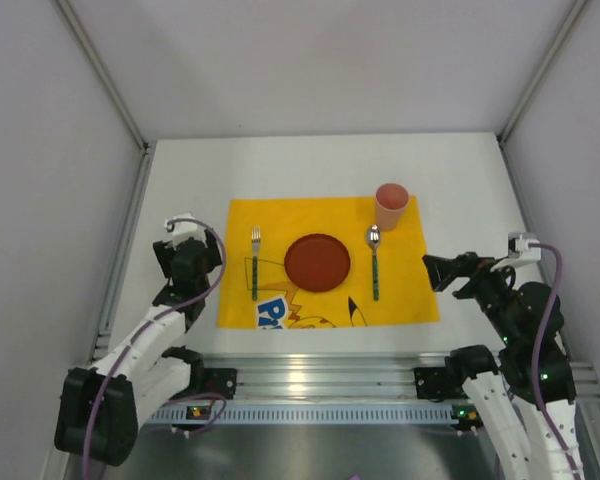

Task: Set the dinner table for one person

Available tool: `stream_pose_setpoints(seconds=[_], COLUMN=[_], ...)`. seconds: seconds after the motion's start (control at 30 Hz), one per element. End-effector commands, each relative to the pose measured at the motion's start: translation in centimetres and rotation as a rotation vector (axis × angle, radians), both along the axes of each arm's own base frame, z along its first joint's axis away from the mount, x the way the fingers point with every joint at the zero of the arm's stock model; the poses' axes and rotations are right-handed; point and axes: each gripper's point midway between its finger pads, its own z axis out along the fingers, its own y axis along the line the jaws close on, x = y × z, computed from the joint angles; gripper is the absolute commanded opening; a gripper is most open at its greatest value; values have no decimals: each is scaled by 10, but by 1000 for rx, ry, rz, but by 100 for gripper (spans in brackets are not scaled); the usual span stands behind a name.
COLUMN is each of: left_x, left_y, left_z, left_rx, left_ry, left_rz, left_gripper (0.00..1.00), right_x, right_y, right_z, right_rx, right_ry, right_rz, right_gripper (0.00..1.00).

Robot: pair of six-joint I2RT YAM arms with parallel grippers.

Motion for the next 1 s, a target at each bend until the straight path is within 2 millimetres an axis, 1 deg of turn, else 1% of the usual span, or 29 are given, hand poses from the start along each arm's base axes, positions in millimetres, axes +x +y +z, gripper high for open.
stream_pose_setpoints(seconds=[0.0,0.03,0.07,0.1,0.13,0.2,0.23,0.27,0.3,0.33,0.37,0.4,0.47,0.5,0.53,0.6,0.63,0.67,0.77,0.83,0.87,0.93,0.97], left_x=[31,37,41,44,50,56,55,62,67,71,76,79,84,92,92,88,90,90,90,89,89,89,89], left_y=[5,2,11,15,15,25,25,26,24,22,22,19,18,5,1,-1,-1,0,-1,0,-1,0,-1], left_z=[42,27,20,12,-2,-9,-29,-23,-21,-23,-17,-19,-38,-26,-37,-51,-44,-43,-44,-43,-44,-44,-44], left_rx=[-108,-95,-81,-77,-46,-36,-51,-55,-99,-112,-124,-135,-141,-102,-88,-119,-110,-103,-107,-106,-107,-106,-107], left_ry=[-314,-292,-275,-260,-228,-235,-196,-228,-238,-248,-279,-279,-235,-294,-272,-186,-221,-229,-222,-224,-222,-222,-224], left_rz=[-41,-86,-63,-52,-75,-55,-65,-88,-84,-108,-122,-137,-139,-241,-272,-268,-270,-272,-270,-269,-270,-271,-271], left_gripper=[93,93,92,92,91,90,90,89,89,89,89,88,89,89,88,89,89,98,98,98,98,99,99], right_x=[-2,-4,-5,-7,-10,-10,-13,-11,-12,-12,-11,-11,-9,-8,-6,-2,0,4,14,20,27,32,37], right_y=[-7,-7,-6,-5,-3,0,4,6,8,9,13,14,17,17,17,20,21,22,25,24,19,19,18], right_z=[40,41,39,35,38,33,35,32,29,29,26,26,24,24,25,26,26,27,22,25,23,24,20], right_rx=[-51,-57,-61,-65,-59,-56,-53,-53,-52,-42,-43,-40,-40,-41,-44,-49,-47,-47,-32,-32,-33,-52,-57], right_ry=[-175,-173,-162,-145,-144,-109,-106,-82,-59,-48,-29,-24,-13,-15,-16,-16,-12,-11,7,0,20,16,36], right_rz=[-13,-11,-2,6,23,34,60,73,82,88,109,116,130,129,131,146,147,153,154,138,103,104,93], right_gripper=[100,100,100,100,100,100,100,100,100,100,100,100,100,100,100,100,100,100,100,100,100,100,100])
